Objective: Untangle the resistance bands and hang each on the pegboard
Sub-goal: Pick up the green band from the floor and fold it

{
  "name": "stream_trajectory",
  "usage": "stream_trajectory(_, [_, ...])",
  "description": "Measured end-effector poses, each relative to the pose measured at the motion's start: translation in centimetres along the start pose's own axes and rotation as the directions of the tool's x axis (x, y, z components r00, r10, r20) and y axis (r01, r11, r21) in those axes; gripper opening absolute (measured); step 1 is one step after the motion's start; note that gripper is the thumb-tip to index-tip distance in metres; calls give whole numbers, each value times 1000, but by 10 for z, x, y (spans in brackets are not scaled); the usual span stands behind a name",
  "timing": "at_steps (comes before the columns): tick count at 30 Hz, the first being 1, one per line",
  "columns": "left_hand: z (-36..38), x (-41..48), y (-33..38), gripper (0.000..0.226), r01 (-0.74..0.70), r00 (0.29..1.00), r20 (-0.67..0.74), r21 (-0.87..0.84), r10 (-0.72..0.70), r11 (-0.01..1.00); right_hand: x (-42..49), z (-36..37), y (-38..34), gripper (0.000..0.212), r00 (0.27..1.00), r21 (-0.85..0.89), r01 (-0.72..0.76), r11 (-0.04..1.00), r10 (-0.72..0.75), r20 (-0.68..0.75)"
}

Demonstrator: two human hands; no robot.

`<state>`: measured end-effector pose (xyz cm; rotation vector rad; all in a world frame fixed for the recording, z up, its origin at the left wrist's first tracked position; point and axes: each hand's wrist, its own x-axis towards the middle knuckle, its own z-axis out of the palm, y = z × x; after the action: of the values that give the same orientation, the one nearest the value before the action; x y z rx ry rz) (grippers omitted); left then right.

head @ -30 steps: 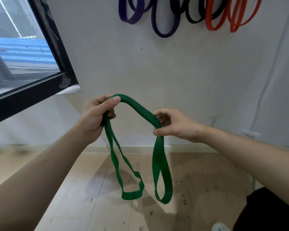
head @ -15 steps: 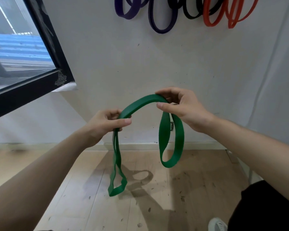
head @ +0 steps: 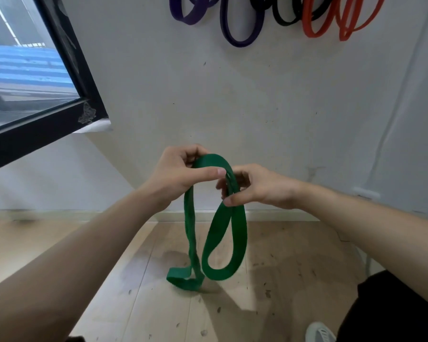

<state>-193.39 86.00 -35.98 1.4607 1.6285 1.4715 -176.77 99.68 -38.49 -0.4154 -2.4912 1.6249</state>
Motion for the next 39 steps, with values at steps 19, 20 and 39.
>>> stream_trajectory(19, [-56,-15,-21,55,84,992,-99,58,-78,995,-15,-32,-11,33,970,-113,47,992,-73,-233])
stream_trajectory(20, [-57,-17,-23,58,105,992,-73,77,-99,991,-18,-33,-15,34,959,-98,90,991,-113,-259])
stream_trajectory(39, [-5,-16,3,41,-44,999,34,123,40,991,-9,8,-19,60,983,-129,117,985,-134,-127])
